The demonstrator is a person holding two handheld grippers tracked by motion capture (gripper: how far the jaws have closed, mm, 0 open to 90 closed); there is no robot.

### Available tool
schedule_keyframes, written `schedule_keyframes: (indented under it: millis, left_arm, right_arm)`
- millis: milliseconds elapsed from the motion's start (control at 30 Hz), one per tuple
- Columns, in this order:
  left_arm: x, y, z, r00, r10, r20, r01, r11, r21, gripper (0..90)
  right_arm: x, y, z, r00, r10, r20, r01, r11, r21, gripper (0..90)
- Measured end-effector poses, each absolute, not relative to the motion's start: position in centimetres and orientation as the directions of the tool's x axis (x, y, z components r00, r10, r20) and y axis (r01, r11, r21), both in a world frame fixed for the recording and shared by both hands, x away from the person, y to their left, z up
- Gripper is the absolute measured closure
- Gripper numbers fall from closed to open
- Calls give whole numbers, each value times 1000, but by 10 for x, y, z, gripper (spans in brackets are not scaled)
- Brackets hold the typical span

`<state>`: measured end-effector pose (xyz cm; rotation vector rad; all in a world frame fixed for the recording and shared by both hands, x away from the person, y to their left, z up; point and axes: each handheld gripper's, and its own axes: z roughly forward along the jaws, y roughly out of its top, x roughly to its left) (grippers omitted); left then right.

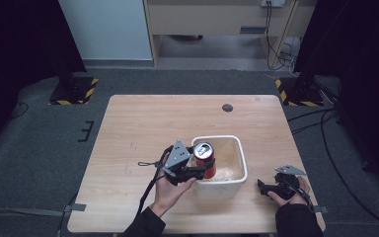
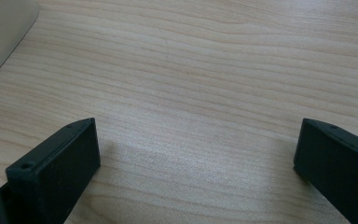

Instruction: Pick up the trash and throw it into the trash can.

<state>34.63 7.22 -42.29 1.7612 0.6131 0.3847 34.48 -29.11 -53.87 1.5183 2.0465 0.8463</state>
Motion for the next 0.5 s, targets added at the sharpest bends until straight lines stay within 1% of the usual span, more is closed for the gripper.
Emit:
schedule_keyframes:
  millis: [133,233,300,500]
  left_arm:
    - [346,69,-431,816,576,-60,220,-213,952,327]
    - [345,67,-434,820,568,-70,227,-211,951,304]
    - [344,66,-434,824,562,-70,226,-214,950,287]
    - [339,68,-427,831,553,-58,205,-209,956,273]
  right_arm:
    - [345,-291,-539,-291,957,2,679,205,705,4]
    - [345,-291,-539,-291,957,2,679,205,705,4]
    - [345,-291,-539,-291,957,2,679,205,705,4]
    - [345,-291,-539,-291,957,2,679,205,705,4]
